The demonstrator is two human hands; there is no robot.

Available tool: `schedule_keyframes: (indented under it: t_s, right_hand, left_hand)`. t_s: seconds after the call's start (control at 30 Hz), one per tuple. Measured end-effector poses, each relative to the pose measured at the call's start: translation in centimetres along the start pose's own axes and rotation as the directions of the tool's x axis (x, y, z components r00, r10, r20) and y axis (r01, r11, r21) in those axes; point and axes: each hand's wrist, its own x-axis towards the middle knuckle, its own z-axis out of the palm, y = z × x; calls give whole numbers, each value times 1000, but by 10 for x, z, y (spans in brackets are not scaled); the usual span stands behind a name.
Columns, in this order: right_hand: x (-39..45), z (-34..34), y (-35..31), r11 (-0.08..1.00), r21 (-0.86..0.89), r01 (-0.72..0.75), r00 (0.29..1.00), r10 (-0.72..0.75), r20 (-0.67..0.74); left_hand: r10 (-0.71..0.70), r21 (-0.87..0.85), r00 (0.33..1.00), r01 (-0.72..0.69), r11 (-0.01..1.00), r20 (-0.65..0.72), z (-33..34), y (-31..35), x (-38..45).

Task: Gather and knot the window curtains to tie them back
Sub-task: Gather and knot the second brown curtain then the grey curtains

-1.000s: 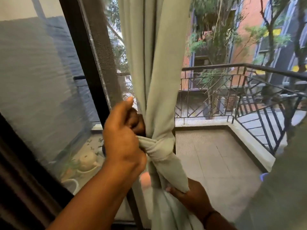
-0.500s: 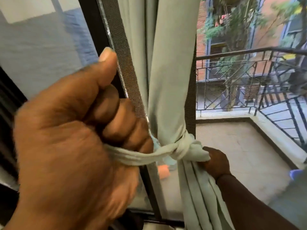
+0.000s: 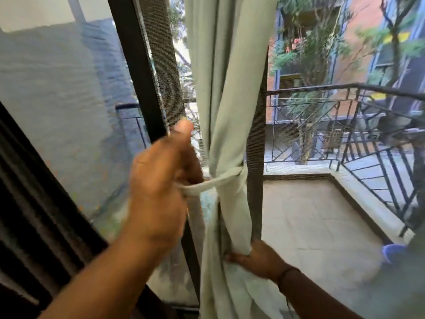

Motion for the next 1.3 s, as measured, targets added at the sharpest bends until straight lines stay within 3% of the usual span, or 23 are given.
schedule_keyframes:
  t_s: [0.1, 0.2, 0.27, 0.4, 0.53, 0.63, 0.7, 0.8, 0.93, 1.03, 1.13, 1.3]
  right_hand:
    - [-9, -7, -6, 982, 183, 57, 992, -76, 99]
    - [-13, -46, -35, 875, 407, 261, 964, -260, -59]
    - [-13, -83, -57, 806, 508, 303, 953, -247, -178]
    - [-12, -128, -86, 835, 454, 313, 945, -226, -236]
    - [-20, -130, -85, 857, 432, 279, 949, -179, -259]
    - [-33, -129, -78, 874, 404, 271, 918, -108, -382]
    - [-44, -120, -76, 937, 272, 217, 851, -45, -523]
    - [-57, -102, -70, 993, -38, 115, 779, -114, -617]
    - [-71, -95, -65, 954, -299, 28, 771, -211, -601]
    - [-70, -96, -61, 945, -328, -15, 751, -206, -627]
    - [-67, -105, -59, 955, -296, -24, 701, -195, -686]
    - [-72, -111, -73, 959, -274, 71, 658, -252, -710]
  left_hand:
    - [-56, 247, 986, 15, 969, 159, 26, -30, -5]
    - [-162, 636, 963, -14, 772, 217, 24, -78, -6]
    - [-218, 757, 958, 3, 654, 185, 20, -104, -2]
    - [-266, 685, 959, 127, 717, 100, 33, -133, 11]
    - [-190, 608, 968, 53, 792, 164, 50, -142, 23]
    - [-148, 625, 979, 30, 780, 138, 55, -146, 20]
    - [-102, 618, 986, -1, 786, 131, 60, -151, 14]
    - [-73, 555, 996, 34, 831, 47, 70, -158, 4]
    - [-58, 466, 996, 80, 881, -60, 73, -159, -8]
    - [-31, 445, 995, 71, 893, -96, 72, -155, -13]
    - [51, 503, 996, -10, 864, -68, 60, -152, -13]
    - [244, 706, 968, -214, 675, 60, 23, -136, -6]
